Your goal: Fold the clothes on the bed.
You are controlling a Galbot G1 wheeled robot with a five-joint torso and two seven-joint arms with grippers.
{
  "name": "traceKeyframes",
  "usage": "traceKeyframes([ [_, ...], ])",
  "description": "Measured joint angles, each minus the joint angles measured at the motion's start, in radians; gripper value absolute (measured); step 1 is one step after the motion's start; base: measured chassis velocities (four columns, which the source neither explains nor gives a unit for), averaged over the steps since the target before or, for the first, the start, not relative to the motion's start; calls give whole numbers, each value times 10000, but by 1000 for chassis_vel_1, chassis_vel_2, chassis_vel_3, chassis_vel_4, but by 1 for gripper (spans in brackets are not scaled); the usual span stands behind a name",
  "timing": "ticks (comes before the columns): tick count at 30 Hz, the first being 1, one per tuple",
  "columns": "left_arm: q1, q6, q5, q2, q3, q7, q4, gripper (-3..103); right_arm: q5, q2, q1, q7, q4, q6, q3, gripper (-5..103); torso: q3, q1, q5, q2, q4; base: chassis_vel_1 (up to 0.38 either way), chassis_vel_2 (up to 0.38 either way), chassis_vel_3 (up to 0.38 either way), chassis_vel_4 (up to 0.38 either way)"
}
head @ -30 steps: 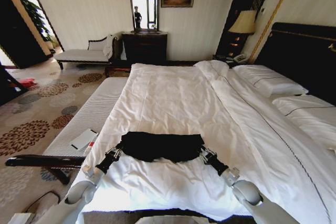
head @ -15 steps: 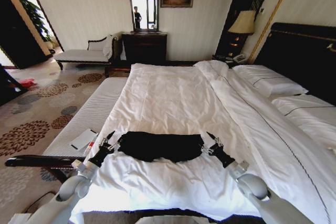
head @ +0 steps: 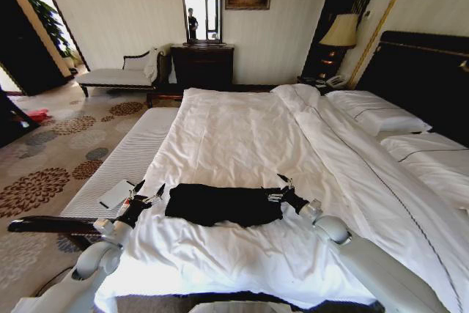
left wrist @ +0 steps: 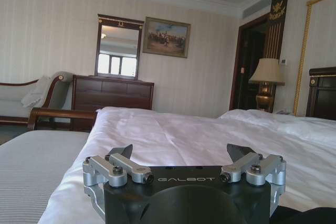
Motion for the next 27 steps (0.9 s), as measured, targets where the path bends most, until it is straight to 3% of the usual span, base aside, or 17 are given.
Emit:
traceKeyframes([
  [6,-24,44,-166,127,-76,-71,-57,100,-703,122,96,1,24,139,-521,100,0,2,-2,0,5,0,0,0,0],
  [16,-216,34,-353,37,21,-46,370,100,-1883,-649,-1514,-109,1395,530,325,100,-2,0,-5,1,2,0,0,0,0],
  [27,-19,34,-366,157,-117,-53,201,100,-2737,-365,-2501,-51,1091,905,492,100,-1,0,2,1,2,0,0,0,0],
])
